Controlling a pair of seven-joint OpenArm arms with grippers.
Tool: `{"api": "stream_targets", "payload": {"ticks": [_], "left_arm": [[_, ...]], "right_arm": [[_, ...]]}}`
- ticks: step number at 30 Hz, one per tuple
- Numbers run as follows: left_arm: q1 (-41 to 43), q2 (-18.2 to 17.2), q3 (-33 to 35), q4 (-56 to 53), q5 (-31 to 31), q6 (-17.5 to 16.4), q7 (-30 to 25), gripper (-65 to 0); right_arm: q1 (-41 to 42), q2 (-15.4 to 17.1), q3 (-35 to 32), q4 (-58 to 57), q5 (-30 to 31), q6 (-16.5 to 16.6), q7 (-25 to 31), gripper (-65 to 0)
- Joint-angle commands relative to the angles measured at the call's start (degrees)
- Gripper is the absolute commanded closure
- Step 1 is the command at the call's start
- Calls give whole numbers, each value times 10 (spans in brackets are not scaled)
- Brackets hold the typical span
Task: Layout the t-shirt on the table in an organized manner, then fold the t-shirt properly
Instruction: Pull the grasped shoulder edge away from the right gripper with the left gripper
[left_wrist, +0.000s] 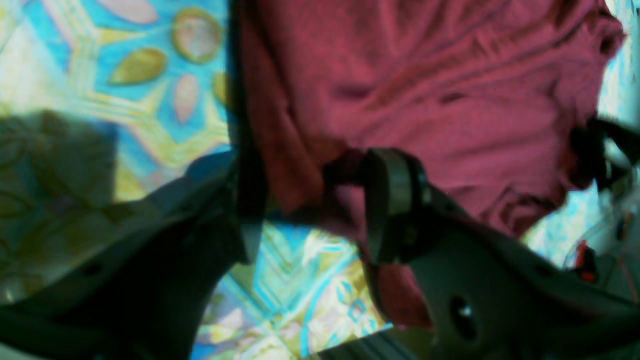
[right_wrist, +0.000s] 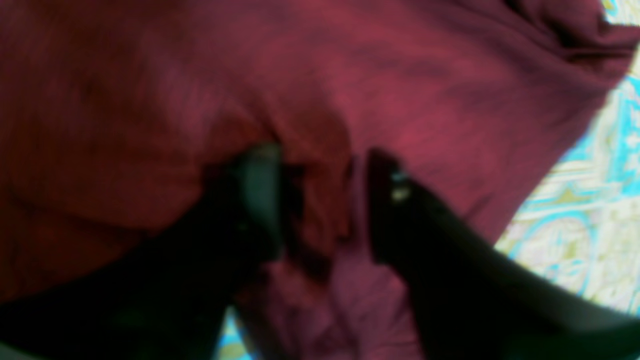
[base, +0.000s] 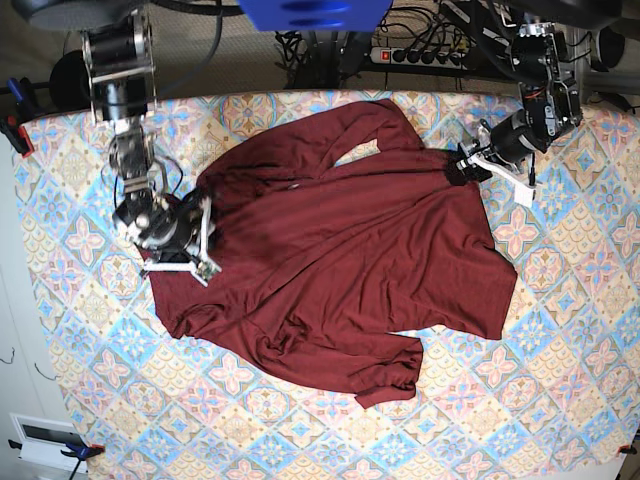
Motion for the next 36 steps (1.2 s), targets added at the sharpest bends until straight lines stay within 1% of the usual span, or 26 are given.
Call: {"api": "stream_targets", "payload": {"ticks": [1,3,4,11,13,14,15,17,19,23,26,29,31,34,36], "left_arm": [[-6,-12,-6,10,-7,-1,10,-309],[-8,-18,-6,10,-8,-1,34,-309],[-10,-18,-6,10,-8,-1,40,-309],[-10,-18,-6,10,-8,-1,44,-309],[-9,-18,-6,10,-8,-1,44,-309],[-9,-18,-6,10,-8,-1,43,-309],[-9,-18,-6,10,-8,-1,43,-309],[-10,-18,-6,10,-7,-1,43,-309],[-10,-18,-6,10,-7,-1,42,-309],[-10,-18,-6,10,-6,-1,42,-309],[-11,-18,-7,10,-6,-1,41,-309],[-25,-15,-6,8,-5,-1,41,-309],[-39,-13,-2,7,-5,-1,41,-309],[-62,11,-1,7,-3,-1,41,-309],[-84,26,10,6,-2,-1,45,-313]], "right_arm": [[21,7,5,-32,-17,-6,-14,-127],[50,7,6,-102,-17,-6,-11,-62],[68,7,6,-137,-17,-6,-8,-48],[139,13,7,-311,-18,-7,68,-48],[154,27,8,-344,-18,-9,82,-47],[160,31,8,-355,-18,-17,86,-47],[163,32,8,-364,-18,-34,90,-47],[164,47,22,-373,-18,-72,102,-48],[164,52,41,-375,-18,-83,109,-49],[165,75,75,-376,-25,-85,110,-49],[177,84,106,-376,-85,-85,112,-49],[178,84,170,-369,-148,-85,114,-49],[177,83,198,-354,-166,-85,114,-49],[167,82,206,-307,-169,-85,111,-49],[138,81,206,-277,-169,-85,110,-49]]}}
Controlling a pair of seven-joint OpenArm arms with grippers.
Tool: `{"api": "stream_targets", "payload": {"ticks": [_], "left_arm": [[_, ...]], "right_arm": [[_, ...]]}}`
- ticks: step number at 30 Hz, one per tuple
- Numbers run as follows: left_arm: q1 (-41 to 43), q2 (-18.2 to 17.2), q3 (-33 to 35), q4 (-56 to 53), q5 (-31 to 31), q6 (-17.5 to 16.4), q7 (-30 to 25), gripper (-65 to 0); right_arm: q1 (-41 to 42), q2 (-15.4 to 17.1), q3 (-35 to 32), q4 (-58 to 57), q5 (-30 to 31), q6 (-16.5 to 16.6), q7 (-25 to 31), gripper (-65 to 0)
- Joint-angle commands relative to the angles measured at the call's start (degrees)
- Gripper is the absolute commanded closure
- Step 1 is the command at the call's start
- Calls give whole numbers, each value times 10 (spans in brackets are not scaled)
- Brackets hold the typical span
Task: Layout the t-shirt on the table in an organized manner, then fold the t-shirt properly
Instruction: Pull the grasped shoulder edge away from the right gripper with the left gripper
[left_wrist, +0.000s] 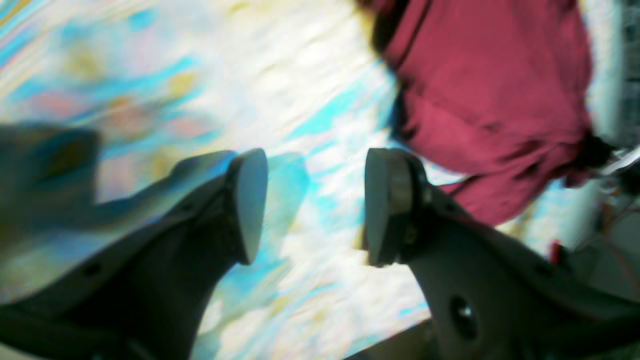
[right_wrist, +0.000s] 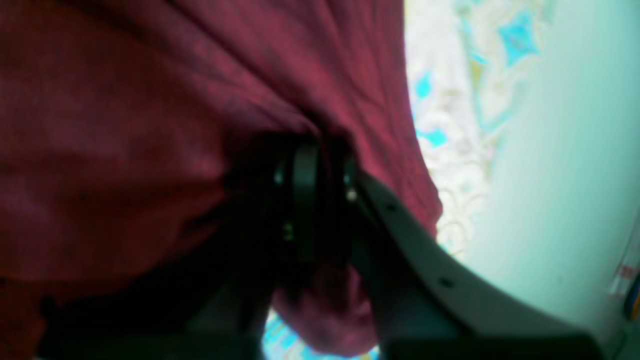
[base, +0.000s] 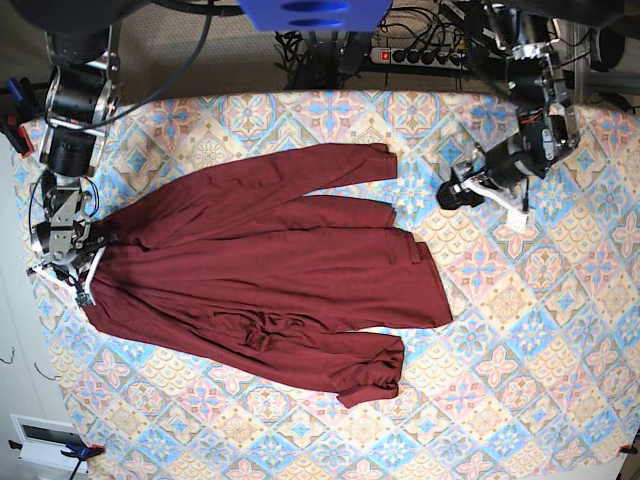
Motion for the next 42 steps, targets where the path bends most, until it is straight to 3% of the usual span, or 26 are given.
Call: {"api": "stream_targets", "payload": {"ticks": [1,5,8,12,17,19,21,26,32,37,42], "left_arm": [[-16,0,11,8,-8,-2,-3,-314],[-52,18,85,-3,28,-2,-7,-315],[-86,40,104,-50,62,-2,-7,-315],[-126,65,132,-108,96,-2,-7,-315],[-146,66,186,-132,117,-2,-31,-307],[-146,64,217,-132,127,-4,-40,-274],[-146,61,244,-132,132,-6,-40,-190],[-130,12,252,-132,133,-6,-43,0],[-97,-68,196,-130,129,-5,-43,0],[-70,-109,132,-125,129,-6,-43,0],[-23,-145,112,-85,129,-6,-40,0]], "right_arm": [[-6,10,2,22,0,-3,3,-49],[-46,-6,2,83,0,-3,-28,-49],[-51,-26,2,122,0,-3,-34,-49],[-95,-29,2,172,0,-3,-34,-49],[-117,-32,3,227,1,-3,-39,-49],[-117,-32,4,232,1,-3,-49,-49],[-117,-32,6,235,1,-3,-52,-49],[-117,-32,6,235,1,-3,-54,-49],[-117,-32,5,234,1,-1,-53,-49],[-118,-32,3,235,1,0,-55,-49],[-125,-32,2,235,1,0,-55,-49]]}}
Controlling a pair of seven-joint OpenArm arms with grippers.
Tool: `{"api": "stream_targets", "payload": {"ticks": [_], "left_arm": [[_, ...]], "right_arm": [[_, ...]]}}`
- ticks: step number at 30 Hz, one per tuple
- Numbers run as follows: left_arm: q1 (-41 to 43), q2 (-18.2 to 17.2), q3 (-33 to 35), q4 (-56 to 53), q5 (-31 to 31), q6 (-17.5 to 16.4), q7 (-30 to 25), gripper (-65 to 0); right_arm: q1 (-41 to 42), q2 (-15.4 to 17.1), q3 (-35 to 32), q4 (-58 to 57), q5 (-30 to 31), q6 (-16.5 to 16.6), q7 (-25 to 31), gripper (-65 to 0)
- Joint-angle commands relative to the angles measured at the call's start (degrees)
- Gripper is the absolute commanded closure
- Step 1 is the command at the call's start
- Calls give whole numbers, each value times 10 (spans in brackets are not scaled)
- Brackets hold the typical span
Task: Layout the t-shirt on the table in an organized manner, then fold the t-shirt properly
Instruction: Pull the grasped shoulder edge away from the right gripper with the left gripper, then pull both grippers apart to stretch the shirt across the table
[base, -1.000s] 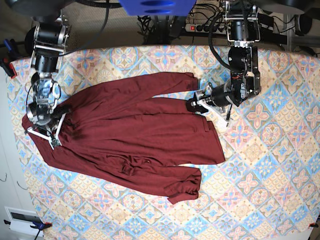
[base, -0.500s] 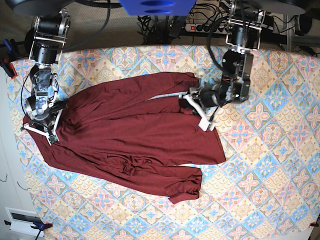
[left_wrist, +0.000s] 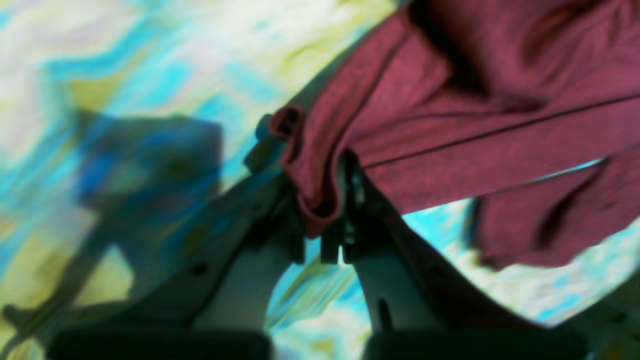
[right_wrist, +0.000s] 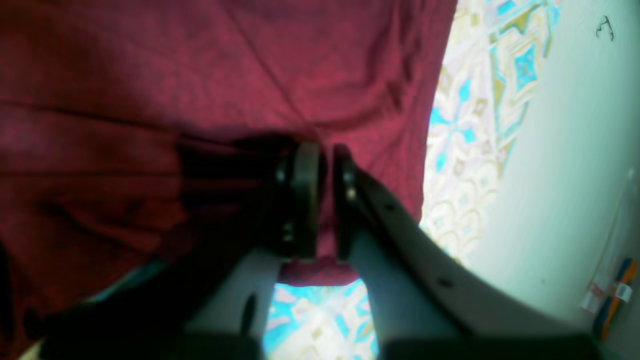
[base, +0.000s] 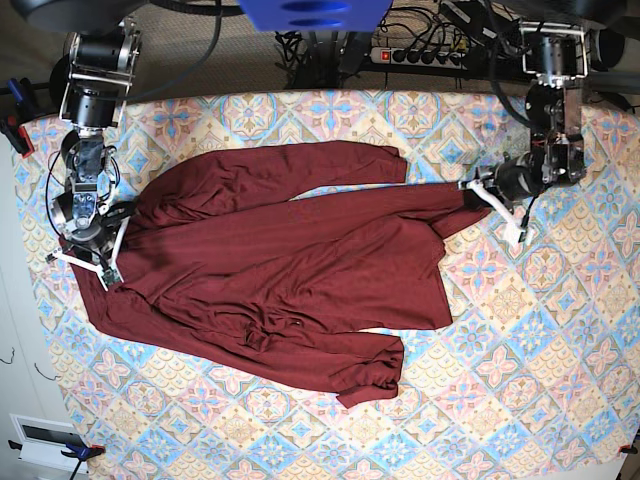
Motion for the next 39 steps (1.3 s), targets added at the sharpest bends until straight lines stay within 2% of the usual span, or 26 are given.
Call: {"api": "stream_targets", "payload": {"ticks": [1,10,13,15,18,22,28,31,34,39], "left_arm": [[15,-18,-4,16,31,12,15,0],[97,-47,-5,90,30,12,14,0],[101,-46,-26,90,30,12,14,0],[100,-41,-40,90,30,12,15,0],[97,-34,-45,90,30,12,15,0],[97,-33,-45,90,30,12,14,0],[90,-33,-54,90,30,12,14,0],[89,-33,-58,89,30,12,14,0],[89,-33,-66,90,30,12,14,0],[89,-33,-69,90,30,12,14,0]], "right_arm": [[5,12,4,10,-7,-10,0,-49],[1,12,8,21,-6,-10,-34,-51],[-27,13,9,62,2,-10,-34,-95],[-44,13,9,102,29,-10,-39,-153],[-50,14,15,139,74,-10,-78,-247],[-50,14,68,151,153,-10,-123,-316],[-49,16,109,149,307,-10,-175,-329],[-49,16,116,149,363,-10,-199,-330],[-49,16,119,148,391,-10,-212,-330],[-49,15,118,122,391,-10,-211,-330]]}}
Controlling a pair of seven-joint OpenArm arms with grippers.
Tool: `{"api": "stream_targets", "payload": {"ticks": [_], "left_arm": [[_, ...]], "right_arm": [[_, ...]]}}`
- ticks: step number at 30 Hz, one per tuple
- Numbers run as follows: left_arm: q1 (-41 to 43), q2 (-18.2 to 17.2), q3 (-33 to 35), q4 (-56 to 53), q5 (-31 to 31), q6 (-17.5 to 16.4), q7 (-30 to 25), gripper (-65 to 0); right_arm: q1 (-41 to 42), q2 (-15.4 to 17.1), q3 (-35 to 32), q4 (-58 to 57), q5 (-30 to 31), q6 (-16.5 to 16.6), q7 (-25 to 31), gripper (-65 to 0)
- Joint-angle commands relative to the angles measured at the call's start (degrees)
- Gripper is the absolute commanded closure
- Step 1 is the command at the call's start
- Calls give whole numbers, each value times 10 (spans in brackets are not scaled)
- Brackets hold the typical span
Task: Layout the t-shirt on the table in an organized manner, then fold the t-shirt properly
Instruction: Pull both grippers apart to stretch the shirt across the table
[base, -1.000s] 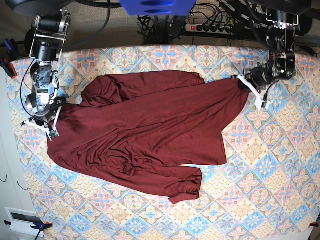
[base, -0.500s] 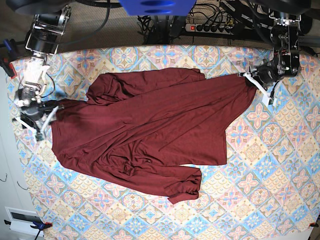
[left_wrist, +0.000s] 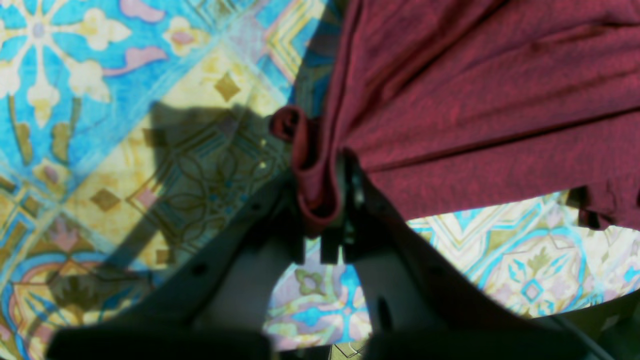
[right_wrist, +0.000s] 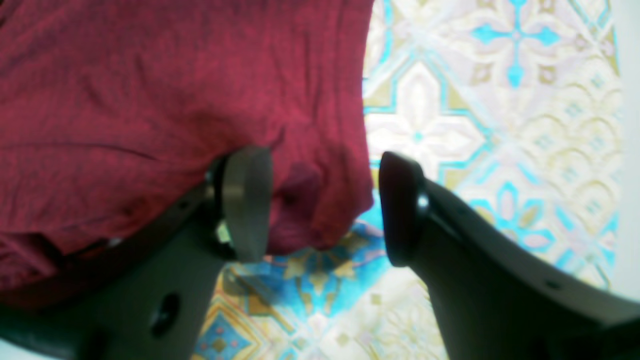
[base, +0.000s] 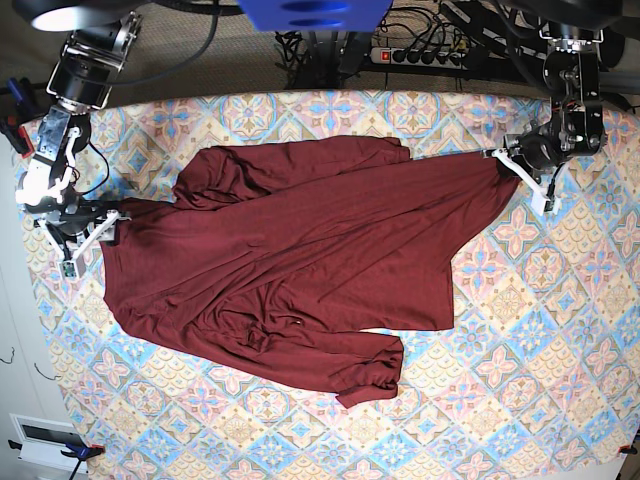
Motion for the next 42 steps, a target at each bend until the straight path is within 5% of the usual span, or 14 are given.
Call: {"api": "stream_targets", "payload": {"ticks": [1,11,17,27,38,42], "left_arm": [[-4,-10,-6,8,-2,0,-4,0],[-5,-10,-5,8,-2,0,-5,0],[-7,-10,-5,8,-2,0,-5,0],[-45,45,7,8,-1,0,-2,0],[-66,70,37,8,-1,0,-1,0],[-62,62,34,9,-2,0,53,-23]], "right_arm": [[8,11,4,-6,4,-1,8,-330],[8,11,1,-88,4,-1,41,-316],[7,12,20,-116,4,-1,45,0],[2,20,175,-118,-75,0,45,0],[-8,60,182,-124,-75,0,66,0],[-8,60,182,-124,-75,0,67,0]]}}
